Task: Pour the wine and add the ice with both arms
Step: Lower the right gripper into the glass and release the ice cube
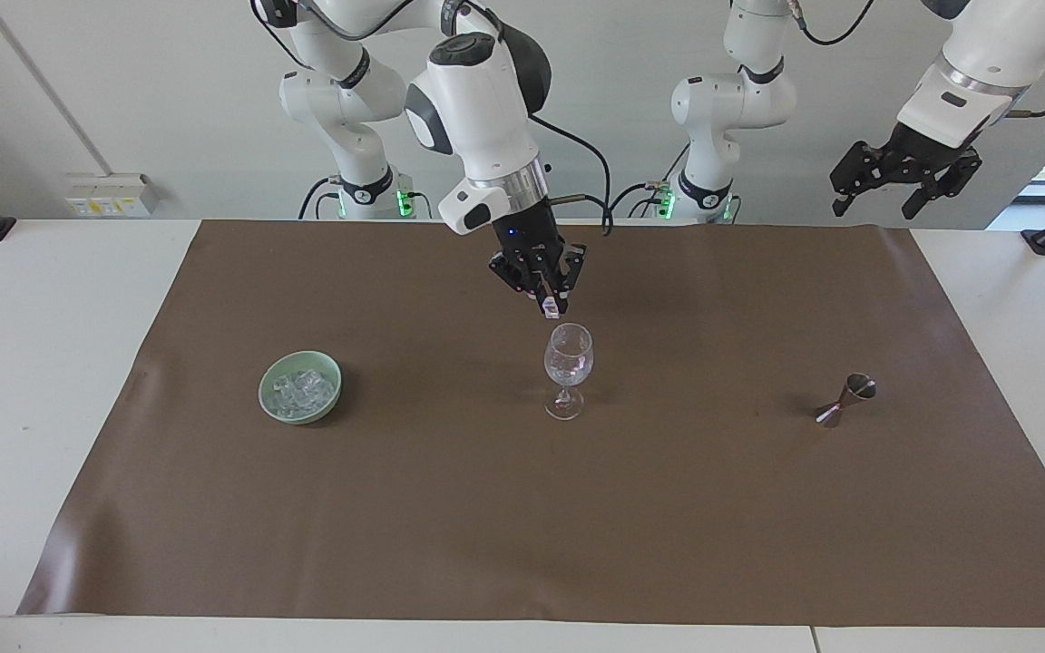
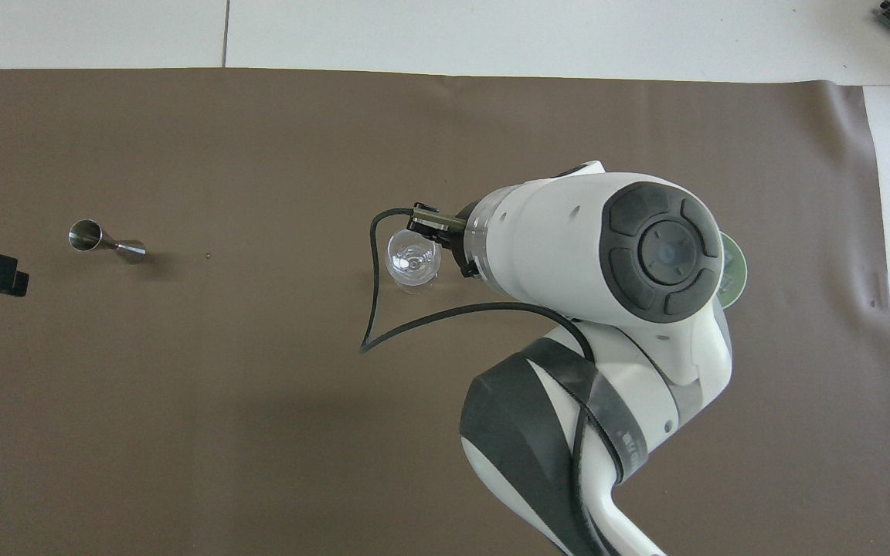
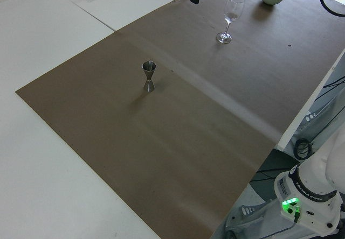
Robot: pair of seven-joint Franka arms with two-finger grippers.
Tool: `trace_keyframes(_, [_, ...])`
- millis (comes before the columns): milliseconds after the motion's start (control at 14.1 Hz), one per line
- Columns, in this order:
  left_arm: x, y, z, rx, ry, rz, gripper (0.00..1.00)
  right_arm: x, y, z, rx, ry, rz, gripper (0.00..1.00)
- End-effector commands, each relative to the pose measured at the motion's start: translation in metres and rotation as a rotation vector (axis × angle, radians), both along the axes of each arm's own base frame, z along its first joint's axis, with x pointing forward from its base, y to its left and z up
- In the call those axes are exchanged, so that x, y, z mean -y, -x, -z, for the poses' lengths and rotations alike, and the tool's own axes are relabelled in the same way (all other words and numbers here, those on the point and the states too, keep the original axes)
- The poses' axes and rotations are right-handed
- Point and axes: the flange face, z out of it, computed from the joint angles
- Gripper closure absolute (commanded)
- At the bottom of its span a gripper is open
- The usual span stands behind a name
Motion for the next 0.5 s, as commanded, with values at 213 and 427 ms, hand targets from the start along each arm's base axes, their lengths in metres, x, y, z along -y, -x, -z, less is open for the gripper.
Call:
trace_keyframes(213, [-0.010, 0.003, -0.006, 0.004, -0.011, -0.018, 0.00, -0.020, -0.006, 0.020, 0.020, -0.001, 0.027, 1.00])
trace_keyframes(427, [-0.009, 0.003, -0.006, 0.004, -0.011, -0.017, 0.00, -0.022, -0.011, 0.026, 0.033, -0.023, 0.031, 1.00])
